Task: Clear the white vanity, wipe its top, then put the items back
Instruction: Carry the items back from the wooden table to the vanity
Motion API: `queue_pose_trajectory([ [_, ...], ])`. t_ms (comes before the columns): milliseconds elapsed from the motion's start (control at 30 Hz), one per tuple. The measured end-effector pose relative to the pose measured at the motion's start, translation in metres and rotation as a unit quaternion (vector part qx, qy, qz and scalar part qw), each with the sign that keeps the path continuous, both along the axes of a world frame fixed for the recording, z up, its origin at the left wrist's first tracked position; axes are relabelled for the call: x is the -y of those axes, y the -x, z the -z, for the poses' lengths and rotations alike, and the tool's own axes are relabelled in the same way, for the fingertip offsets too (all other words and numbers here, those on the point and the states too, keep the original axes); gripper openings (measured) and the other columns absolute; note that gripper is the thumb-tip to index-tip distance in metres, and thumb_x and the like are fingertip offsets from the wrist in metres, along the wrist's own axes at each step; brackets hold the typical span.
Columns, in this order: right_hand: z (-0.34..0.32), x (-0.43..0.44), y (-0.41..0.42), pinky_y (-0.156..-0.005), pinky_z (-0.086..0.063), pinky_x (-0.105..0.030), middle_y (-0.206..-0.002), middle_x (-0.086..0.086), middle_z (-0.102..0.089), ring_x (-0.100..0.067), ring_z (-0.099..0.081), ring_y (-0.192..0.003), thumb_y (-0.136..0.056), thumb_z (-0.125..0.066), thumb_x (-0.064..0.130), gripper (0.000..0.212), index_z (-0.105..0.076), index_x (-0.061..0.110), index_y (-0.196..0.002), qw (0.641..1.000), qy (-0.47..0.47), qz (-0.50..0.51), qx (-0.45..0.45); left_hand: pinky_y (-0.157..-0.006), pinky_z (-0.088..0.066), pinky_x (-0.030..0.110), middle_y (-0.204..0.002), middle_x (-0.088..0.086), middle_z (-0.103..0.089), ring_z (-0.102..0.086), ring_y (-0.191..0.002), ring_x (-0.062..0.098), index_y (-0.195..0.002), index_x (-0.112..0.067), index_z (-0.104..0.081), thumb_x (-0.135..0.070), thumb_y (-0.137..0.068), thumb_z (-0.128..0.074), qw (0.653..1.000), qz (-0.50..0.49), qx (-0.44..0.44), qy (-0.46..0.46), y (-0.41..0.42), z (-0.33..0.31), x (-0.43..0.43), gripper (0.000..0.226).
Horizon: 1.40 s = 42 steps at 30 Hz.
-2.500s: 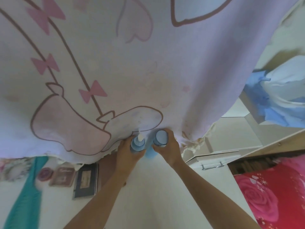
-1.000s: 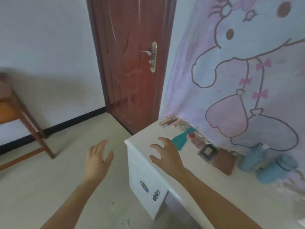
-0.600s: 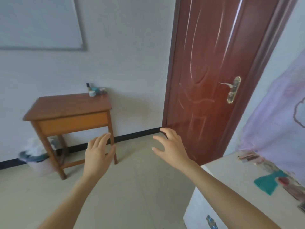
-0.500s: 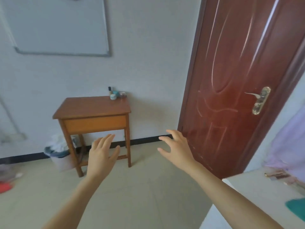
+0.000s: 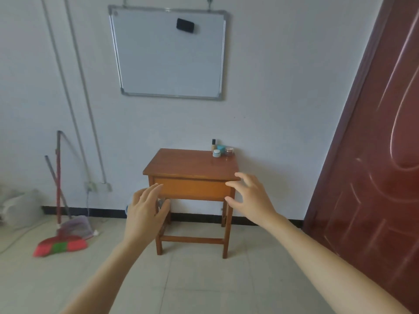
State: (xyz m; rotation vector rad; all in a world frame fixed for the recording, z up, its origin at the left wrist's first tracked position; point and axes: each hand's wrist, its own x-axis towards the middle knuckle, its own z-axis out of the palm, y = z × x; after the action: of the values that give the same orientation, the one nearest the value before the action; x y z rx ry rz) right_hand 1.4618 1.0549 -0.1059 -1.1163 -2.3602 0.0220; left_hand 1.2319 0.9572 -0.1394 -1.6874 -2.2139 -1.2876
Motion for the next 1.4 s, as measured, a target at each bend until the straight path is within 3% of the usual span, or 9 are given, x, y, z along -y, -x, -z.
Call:
queue_pose_trajectory([
  [333, -0.01, -0.151, 0.006, -0.106, -0.025, -0.026, -0.145, 0.001, -0.032, -0.015, -0.027, -0.134, -0.09, -0.055, 0.033, 0.041, -0.05, 0.023, -0.129, 0.999, 0.026, -0.011, -0.023, -0.106, -0.031, 0.039, -0.14, 0.001, -0.041, -0.027, -0.132, 0.018, -0.135, -0.019, -0.04, -0.029, -0.092, -0.049, 1.0, -0.009, 0.023, 0.005, 0.01, -0.02, -0.144, 0.046],
  [633, 0.04, -0.265, 0.03, -0.106, -0.026, -0.023, -0.142, 0.002, -0.033, -0.012, -0.028, -0.133, -0.09, -0.054, 0.033, 0.041, -0.049, 0.022, -0.129, 0.994, 0.111, -0.016, 0.017, -0.109, -0.029, 0.043, -0.14, 0.004, -0.042, -0.026, -0.133, 0.021, -0.136, -0.019, -0.04, -0.029, -0.092, -0.048, 0.993, -0.032, 0.097, 0.062, 0.029, 0.028, -0.251, 0.045],
  [1233, 0.045, -0.441, 0.241, -0.106, -0.031, -0.027, -0.141, 0.002, -0.035, -0.013, -0.031, -0.13, -0.09, -0.054, 0.03, 0.04, -0.049, 0.022, -0.129, 0.993, 0.114, -0.01, 0.029, -0.102, -0.034, 0.043, -0.133, 0.005, -0.05, -0.031, -0.13, 0.021, -0.133, -0.017, -0.044, -0.026, -0.092, -0.049, 0.986, -0.019, 0.159, 0.052, 0.243, 0.048, -0.44, 0.042],
  [1400, 0.084, -0.464, 0.265, -0.105, -0.031, -0.028, -0.142, 0.002, -0.033, -0.016, -0.032, -0.131, -0.09, -0.052, 0.031, 0.041, -0.047, 0.024, -0.13, 0.984, 0.158, 0.007, 0.076, -0.103, -0.033, 0.044, -0.136, 0.006, -0.048, -0.032, -0.131, 0.024, -0.133, -0.017, -0.043, -0.029, -0.092, -0.048, 0.98, 0.0, 0.17, 0.104, 0.263, 0.08, -0.486, 0.043],
])
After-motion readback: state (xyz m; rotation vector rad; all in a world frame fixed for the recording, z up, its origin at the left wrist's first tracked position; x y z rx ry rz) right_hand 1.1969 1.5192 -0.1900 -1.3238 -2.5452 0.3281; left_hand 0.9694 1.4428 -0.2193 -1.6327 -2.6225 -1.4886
